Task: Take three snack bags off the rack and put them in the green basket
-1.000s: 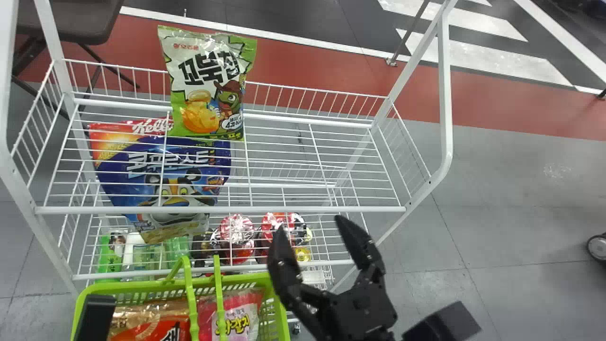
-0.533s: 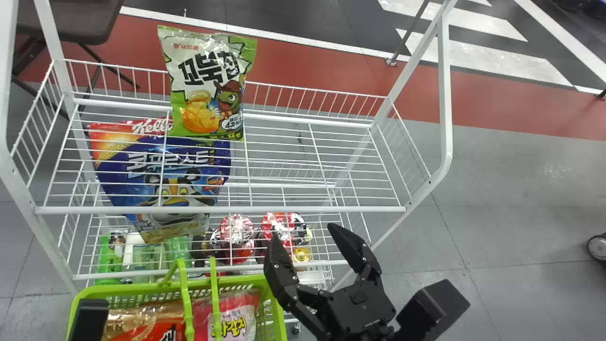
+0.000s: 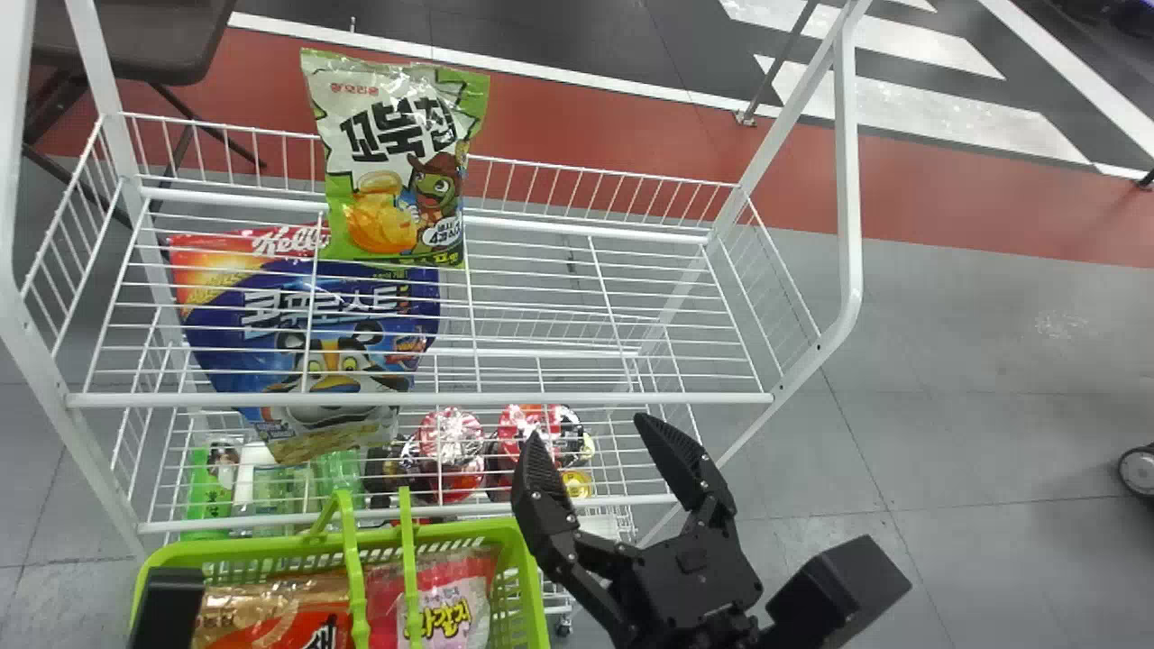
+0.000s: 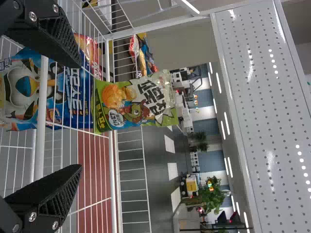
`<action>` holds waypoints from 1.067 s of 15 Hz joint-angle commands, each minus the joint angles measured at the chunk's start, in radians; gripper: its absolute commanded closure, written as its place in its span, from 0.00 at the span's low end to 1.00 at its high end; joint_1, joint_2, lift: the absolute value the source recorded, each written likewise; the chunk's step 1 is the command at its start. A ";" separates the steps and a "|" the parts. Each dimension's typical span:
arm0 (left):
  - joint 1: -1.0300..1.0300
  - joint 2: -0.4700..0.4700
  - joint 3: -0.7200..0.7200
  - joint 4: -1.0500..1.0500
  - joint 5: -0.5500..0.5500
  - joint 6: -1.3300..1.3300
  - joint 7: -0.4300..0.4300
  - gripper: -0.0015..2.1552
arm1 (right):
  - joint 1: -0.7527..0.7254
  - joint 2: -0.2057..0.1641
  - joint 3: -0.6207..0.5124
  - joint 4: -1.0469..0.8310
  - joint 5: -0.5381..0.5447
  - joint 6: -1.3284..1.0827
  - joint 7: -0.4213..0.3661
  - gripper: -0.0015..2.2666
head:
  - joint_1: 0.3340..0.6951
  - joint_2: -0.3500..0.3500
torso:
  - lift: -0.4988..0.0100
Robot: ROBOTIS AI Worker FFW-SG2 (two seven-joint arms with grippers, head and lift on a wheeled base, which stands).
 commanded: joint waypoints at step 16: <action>0.001 0.002 0.000 0.001 0.000 0.000 0.001 0.82 | 0.004 0.001 0.000 0.001 0.000 -0.069 0.000 0.04 | 1.00 0.00 | 0.93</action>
